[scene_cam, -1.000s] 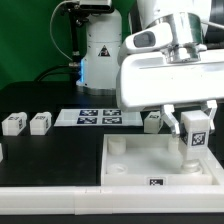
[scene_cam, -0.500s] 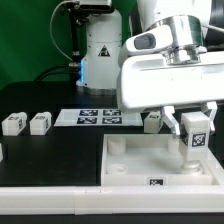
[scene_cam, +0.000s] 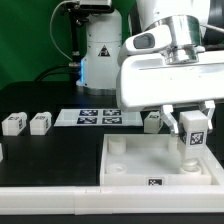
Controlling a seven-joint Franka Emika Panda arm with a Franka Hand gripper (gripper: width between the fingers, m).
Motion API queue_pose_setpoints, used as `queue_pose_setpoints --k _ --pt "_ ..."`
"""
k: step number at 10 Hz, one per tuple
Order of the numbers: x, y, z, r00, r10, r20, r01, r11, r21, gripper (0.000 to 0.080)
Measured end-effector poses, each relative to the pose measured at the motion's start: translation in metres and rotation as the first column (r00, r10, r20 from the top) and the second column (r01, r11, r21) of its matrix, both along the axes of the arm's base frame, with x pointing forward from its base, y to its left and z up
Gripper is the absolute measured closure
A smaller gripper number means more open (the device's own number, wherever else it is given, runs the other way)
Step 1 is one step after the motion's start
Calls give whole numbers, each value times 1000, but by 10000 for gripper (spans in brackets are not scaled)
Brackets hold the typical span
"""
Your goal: Assemble one leg
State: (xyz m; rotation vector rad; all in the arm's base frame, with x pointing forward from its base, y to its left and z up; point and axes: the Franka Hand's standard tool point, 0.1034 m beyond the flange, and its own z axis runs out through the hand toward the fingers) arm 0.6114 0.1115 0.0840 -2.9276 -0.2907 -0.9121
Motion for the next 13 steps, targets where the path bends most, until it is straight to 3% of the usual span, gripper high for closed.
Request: queue_pose_setpoints --k 5,11,13 --pt "-5 6 -16 1000 7 -22 -7 1000 2 508" --pt "-3 -2 -19 1000 -1 -27 1 1000 0 508" --pt "-1 -2 -13 999 1 -40 -1 1000 1 267"
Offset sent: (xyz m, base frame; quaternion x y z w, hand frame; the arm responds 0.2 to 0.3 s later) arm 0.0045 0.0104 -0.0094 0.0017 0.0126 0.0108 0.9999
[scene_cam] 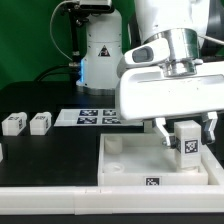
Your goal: Assemble one leg
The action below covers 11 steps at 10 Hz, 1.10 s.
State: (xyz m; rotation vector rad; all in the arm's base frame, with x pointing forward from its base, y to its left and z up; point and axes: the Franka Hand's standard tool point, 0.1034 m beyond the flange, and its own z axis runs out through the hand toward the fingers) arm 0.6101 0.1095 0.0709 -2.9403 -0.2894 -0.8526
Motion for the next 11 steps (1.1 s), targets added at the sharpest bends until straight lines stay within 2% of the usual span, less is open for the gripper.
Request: queue_pose_setpoints --k 1,2,3,7,8,10,11 --pt "1 1 3 1000 1 5 -1 1000 0 267" --pt "0 1 4 1000 1 5 -1 1000 0 171" --pt "2 0 6 1000 0 9 0 1000 0 156" --pt "7 0 18 1000 1 7 -1 1000 3 151" --pt "6 0 16 1000 2 3 -2 1000 3 151" --pt "1 6 11 996 18 -89 -17 1000 9 151" --pt "-2 11 10 981 33 -190 -30 999 17 151"
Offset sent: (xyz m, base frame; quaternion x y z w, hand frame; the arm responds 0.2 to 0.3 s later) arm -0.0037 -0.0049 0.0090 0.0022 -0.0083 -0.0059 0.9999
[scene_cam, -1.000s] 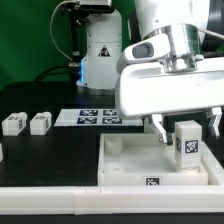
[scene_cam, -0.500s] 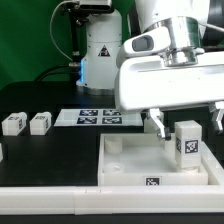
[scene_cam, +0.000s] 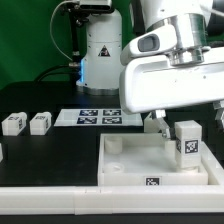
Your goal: Assemble one leg
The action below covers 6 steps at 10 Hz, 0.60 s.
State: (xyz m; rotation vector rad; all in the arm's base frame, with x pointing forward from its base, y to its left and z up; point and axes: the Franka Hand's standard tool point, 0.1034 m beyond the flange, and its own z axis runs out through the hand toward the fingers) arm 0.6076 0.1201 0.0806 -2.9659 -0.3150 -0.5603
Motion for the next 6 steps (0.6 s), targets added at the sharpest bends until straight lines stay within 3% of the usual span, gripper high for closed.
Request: queue_pose_setpoints --k 4,6 --pt "6 -1 10 908 21 -418 -23 1000 2 151" --pt "16 -9 8 899 21 -437 -22 1000 2 151"
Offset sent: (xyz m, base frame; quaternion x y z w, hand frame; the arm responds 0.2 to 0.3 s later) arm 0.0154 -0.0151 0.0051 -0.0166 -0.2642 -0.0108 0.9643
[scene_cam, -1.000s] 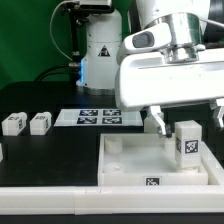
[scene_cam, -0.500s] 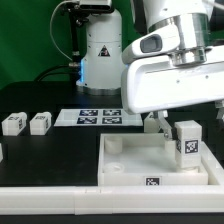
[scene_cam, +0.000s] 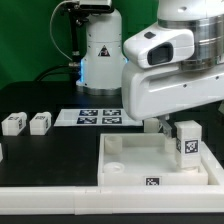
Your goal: Assemble one leg
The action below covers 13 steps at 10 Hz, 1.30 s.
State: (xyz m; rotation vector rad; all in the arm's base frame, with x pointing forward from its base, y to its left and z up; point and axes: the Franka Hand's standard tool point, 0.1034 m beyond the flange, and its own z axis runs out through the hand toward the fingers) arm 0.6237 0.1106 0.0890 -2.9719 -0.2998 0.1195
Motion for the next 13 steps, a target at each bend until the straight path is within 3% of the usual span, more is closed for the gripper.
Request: queue_pose_setpoints --k 4,5,6,7,8,11,13 --pt "-9 -10 -18 999 -33 32 33 999 -7 151" --pt "-10 -8 -19 999 -30 30 31 1000 -6 288" --pt "-11 -3 -19 999 -31 29 31 1000 -5 288" --pt "-11 -1 -19 999 -27 29 27 1000 -5 427" --pt "-11 -3 -19 999 -29 29 29 1000 -5 505" --pt "-11 -2 -19 998 -66 23 66 998 -8 505" --pt "-11 0 -20 959 -282 -7 282 959 -14 505"
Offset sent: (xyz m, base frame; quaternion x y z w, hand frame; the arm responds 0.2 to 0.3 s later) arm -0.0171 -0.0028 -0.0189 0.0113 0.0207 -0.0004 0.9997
